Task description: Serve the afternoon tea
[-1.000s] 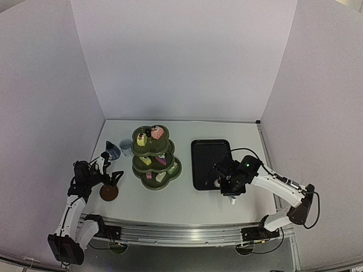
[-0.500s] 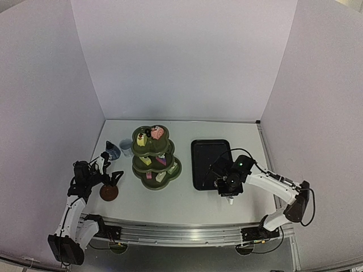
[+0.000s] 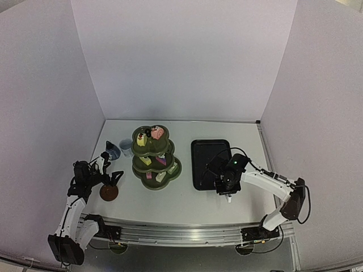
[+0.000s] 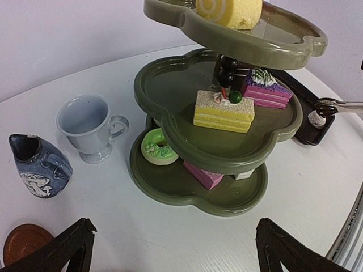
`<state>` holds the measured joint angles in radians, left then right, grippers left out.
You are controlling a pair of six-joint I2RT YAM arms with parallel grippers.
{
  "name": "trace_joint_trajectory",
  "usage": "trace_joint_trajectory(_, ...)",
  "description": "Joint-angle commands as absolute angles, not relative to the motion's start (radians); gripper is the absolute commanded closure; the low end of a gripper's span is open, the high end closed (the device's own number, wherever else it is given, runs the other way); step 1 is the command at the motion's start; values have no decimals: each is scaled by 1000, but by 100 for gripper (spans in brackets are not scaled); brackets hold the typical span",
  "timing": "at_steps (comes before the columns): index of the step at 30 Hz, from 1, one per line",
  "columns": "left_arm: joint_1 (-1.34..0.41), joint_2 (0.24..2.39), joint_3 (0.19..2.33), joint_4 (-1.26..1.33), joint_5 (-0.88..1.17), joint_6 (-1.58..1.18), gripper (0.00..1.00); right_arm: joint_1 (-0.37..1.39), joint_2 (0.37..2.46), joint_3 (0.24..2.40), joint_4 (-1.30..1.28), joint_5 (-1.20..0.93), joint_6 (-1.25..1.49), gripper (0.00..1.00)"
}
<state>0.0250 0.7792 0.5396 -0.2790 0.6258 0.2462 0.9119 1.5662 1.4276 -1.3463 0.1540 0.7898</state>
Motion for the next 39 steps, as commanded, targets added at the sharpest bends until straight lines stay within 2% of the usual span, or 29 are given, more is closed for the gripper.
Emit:
trace_joint_trajectory(1, 21, 779, 534, -244, 627, 260, 0, 908, 1580, 1472, -1573, 184, 765, 70)
trace_joint_trajectory(16, 21, 785, 541, -248, 626, 269, 0, 908, 1599, 1493, -1695, 261, 747, 72)
trace_joint_trajectory(39, 21, 789, 540, -259, 623, 277, 0, 909, 1526, 1401, -1694, 187, 707, 72)
